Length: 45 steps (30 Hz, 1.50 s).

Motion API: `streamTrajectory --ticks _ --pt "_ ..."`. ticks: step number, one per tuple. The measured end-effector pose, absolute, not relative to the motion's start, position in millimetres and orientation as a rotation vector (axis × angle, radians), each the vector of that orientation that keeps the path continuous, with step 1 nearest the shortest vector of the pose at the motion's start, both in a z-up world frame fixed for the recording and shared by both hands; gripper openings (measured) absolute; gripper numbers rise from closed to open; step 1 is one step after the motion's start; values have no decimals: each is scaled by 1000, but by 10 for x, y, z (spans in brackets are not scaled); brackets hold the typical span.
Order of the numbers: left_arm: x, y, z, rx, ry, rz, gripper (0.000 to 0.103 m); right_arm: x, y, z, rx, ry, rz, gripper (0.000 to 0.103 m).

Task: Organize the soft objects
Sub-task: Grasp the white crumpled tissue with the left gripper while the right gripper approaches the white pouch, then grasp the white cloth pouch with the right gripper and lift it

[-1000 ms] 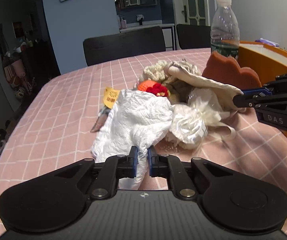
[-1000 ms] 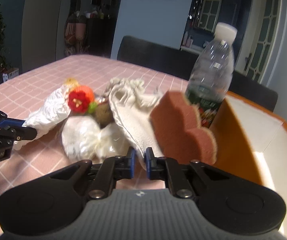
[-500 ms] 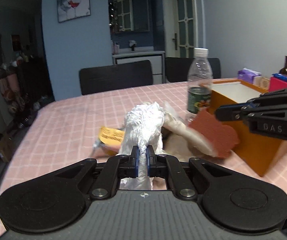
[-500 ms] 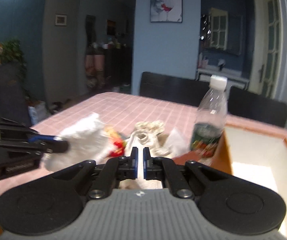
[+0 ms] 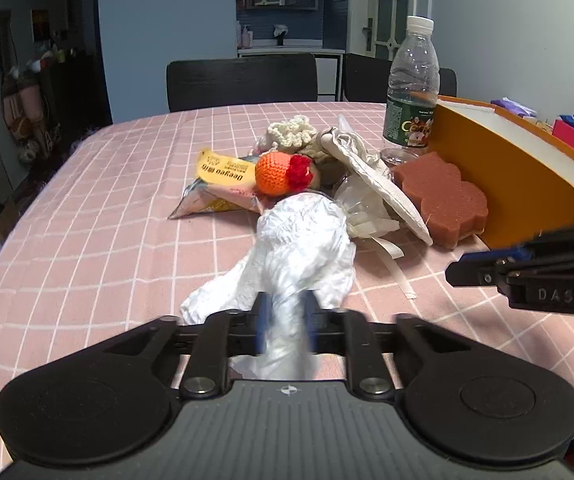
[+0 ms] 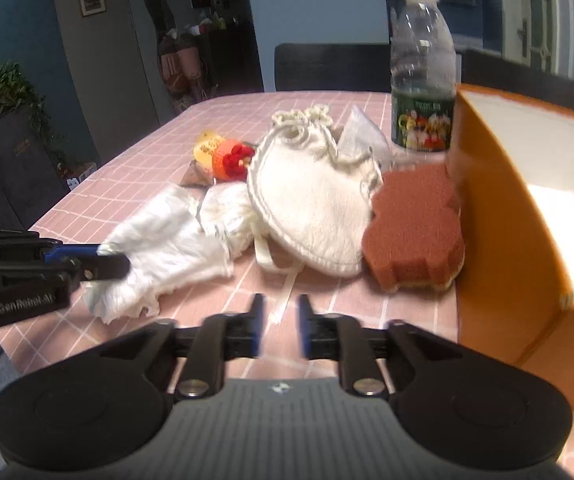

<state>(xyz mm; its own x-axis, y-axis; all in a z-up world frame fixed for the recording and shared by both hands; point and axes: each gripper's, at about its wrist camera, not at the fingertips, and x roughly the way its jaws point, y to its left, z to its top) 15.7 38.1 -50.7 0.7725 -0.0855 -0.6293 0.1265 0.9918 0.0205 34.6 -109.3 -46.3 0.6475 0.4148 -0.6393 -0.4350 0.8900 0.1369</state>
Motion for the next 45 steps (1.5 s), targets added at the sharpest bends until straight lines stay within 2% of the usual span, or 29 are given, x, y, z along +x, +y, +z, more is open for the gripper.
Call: streamTrajectory --ticks 1,2,4,7,10,11,12,15,18,23,24,25,26,28,29,34,37,39,41,45 --pt "154 357 -527 80 674 -115 60 350 -1085 -444 -47 701 471 46" --pt "170 318 -543 101 670 -117 73 404 -1061 -425 -64 685 455 51" --pt "201 234 -589 161 672 -130 74 471 -1021 -400 -97 665 447 52" --pt "261 145 -682 246 682 -152 84 587 -952 -419 -133 658 456 60" --pt "337 138 -774 319 699 -123 84 683 -889 -445 -170 653 459 65" --pt "361 158 -794 330 709 -119 74 711 -877 -448 -175 652 458 65" --pt "382 196 -807 323 721 -116 57 749 -870 -450 -172 654 458 65" --pt "407 341 -760 227 740 -135 27 863 -857 -426 -134 658 472 70" --pt "385 441 -600 178 699 -124 20 966 -806 -379 -107 655 474 72" --pt "483 587 -306 116 610 -59 20 1204 -760 -344 -22 679 465 79" --pt "530 595 -283 113 601 -43 20 1262 -760 -357 2 697 465 78" --pt "577 593 -265 110 595 -34 20 1315 -767 -370 26 717 470 72" --pt "617 579 -250 108 589 -37 20 1357 -776 -379 46 733 473 57" --pt "677 526 -233 106 582 -67 20 1395 -818 -365 87 748 480 51" --pt "696 492 -234 106 581 -81 20 1395 -853 -339 104 742 479 45" --pt "747 399 -304 102 593 -129 20 1383 -1084 -172 182 722 443 39" --pt "771 386 -334 97 598 -129 20 1417 -1111 -155 128 724 366 37" --pt "775 387 -337 92 598 -126 20 1438 -1070 -216 94 744 352 30" --pt "771 386 -337 90 598 -125 20 1467 -1033 -308 99 777 377 12" --pt "752 382 -325 89 591 -119 20 1402 -1005 -297 100 754 388 3"
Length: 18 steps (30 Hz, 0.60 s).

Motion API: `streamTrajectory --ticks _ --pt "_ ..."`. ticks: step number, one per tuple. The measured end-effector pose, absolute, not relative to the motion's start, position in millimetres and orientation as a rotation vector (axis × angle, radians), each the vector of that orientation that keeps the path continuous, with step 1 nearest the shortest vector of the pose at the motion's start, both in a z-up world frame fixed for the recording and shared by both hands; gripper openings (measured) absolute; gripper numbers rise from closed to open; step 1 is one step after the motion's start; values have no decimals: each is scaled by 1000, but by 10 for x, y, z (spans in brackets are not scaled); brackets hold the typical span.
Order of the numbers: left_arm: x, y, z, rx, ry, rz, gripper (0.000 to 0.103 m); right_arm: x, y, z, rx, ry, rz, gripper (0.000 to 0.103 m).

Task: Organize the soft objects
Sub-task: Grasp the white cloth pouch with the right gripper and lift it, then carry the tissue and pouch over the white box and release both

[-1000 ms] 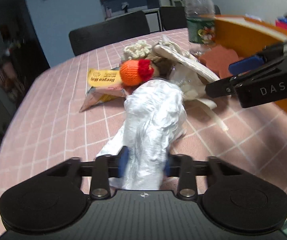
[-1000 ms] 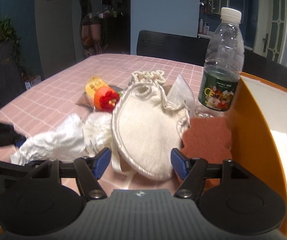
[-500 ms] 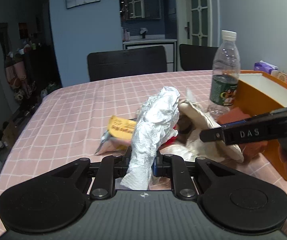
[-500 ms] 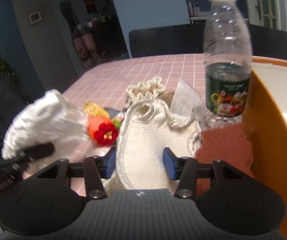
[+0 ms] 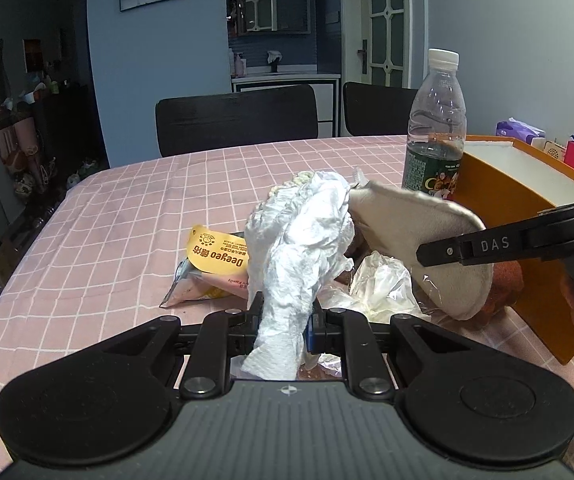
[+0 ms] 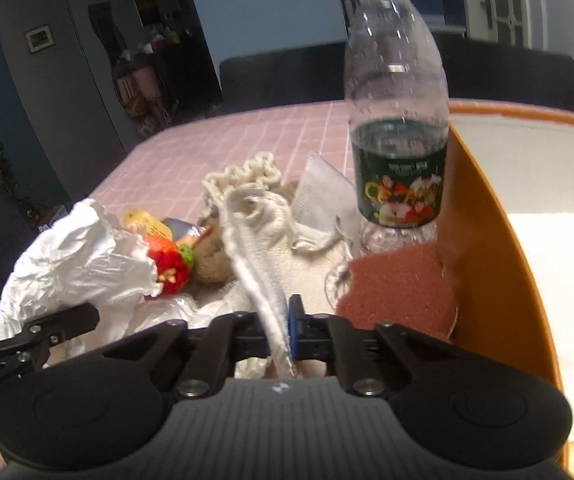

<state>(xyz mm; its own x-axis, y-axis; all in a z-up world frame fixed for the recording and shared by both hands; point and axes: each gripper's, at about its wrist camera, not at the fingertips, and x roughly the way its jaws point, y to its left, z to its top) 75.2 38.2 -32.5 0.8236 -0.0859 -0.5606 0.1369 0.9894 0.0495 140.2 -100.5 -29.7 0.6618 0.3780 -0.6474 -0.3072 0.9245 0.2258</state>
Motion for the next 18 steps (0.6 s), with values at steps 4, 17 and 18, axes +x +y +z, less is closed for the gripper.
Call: streamTrajectory --ticks 4,17,18 --pt "706 403 -274 81 565 -105 19 1263 -963 -59 47 679 392 2" --pt "387 235 293 113 399 -142 17 682 -1152 871 64 483 497 2" --pt "372 210 337 111 388 -153 17 644 -1197 926 67 477 494 2"
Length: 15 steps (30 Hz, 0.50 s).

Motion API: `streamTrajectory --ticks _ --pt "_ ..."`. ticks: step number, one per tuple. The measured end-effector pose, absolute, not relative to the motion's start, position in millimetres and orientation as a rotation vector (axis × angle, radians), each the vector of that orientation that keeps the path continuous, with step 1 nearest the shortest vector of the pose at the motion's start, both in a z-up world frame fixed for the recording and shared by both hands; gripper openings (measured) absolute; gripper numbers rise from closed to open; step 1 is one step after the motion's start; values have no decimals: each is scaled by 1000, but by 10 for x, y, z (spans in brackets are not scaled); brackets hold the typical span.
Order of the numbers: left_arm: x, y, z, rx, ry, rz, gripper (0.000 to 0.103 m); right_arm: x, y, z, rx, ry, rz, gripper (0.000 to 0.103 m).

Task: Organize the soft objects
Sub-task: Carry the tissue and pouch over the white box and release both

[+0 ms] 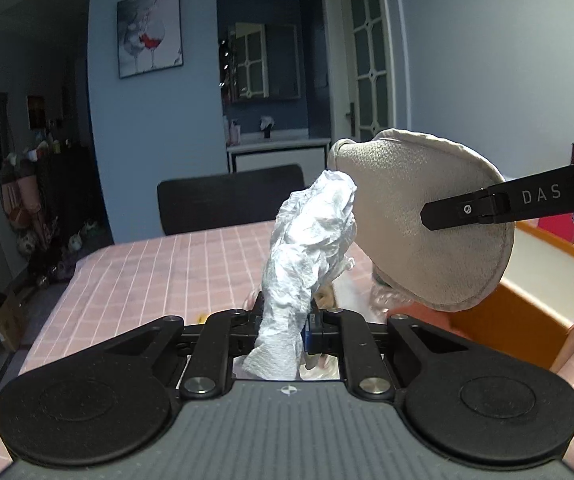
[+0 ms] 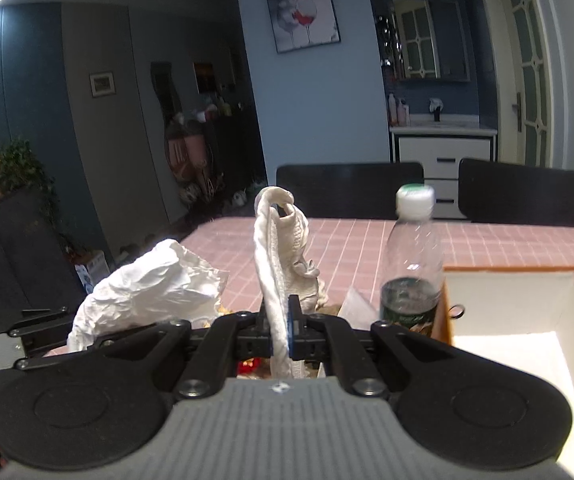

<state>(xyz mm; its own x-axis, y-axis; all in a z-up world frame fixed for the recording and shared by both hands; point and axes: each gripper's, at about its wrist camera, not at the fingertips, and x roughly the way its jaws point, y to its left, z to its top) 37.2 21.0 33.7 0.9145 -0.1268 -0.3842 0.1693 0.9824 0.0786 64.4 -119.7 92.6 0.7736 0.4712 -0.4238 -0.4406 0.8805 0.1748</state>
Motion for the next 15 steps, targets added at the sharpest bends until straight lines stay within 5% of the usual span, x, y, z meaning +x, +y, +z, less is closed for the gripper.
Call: streamTrajectory --ticks 15 --pt "496 -849 728 224 274 -502 17 372 -2214 1255 26 396 173 2"
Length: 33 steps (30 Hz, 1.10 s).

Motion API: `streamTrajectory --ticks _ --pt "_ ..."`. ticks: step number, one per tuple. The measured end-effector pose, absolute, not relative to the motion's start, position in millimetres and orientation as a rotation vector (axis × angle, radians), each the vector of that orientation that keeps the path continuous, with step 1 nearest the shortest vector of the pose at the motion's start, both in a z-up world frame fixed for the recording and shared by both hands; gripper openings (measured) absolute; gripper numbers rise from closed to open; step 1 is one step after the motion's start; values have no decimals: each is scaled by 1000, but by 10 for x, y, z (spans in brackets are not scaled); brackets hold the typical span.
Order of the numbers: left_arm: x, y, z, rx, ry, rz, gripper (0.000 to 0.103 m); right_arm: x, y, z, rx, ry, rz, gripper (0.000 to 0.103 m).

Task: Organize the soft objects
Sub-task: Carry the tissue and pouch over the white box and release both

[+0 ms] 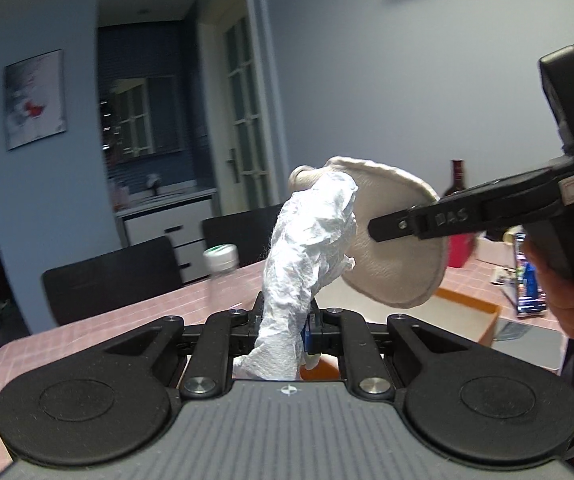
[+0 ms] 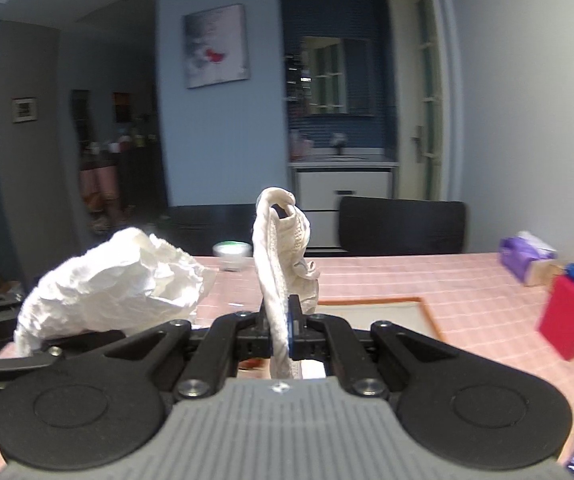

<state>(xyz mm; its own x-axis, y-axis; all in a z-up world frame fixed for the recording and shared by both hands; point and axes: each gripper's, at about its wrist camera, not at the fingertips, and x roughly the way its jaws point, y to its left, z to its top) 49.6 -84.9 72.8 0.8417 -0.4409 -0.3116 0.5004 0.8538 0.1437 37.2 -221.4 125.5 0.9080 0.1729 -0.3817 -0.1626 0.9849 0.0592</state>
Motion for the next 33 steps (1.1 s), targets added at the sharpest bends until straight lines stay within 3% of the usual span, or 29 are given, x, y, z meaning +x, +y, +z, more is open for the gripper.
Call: streamTrajectory --ticks 14,33 --pt "1475 -1901 423 343 457 -546 16 1152 -2938 773 23 597 31 2" --pt "2397 -2117 -235 445 775 -435 17 2160 -3056 -27 4 837 57 3"
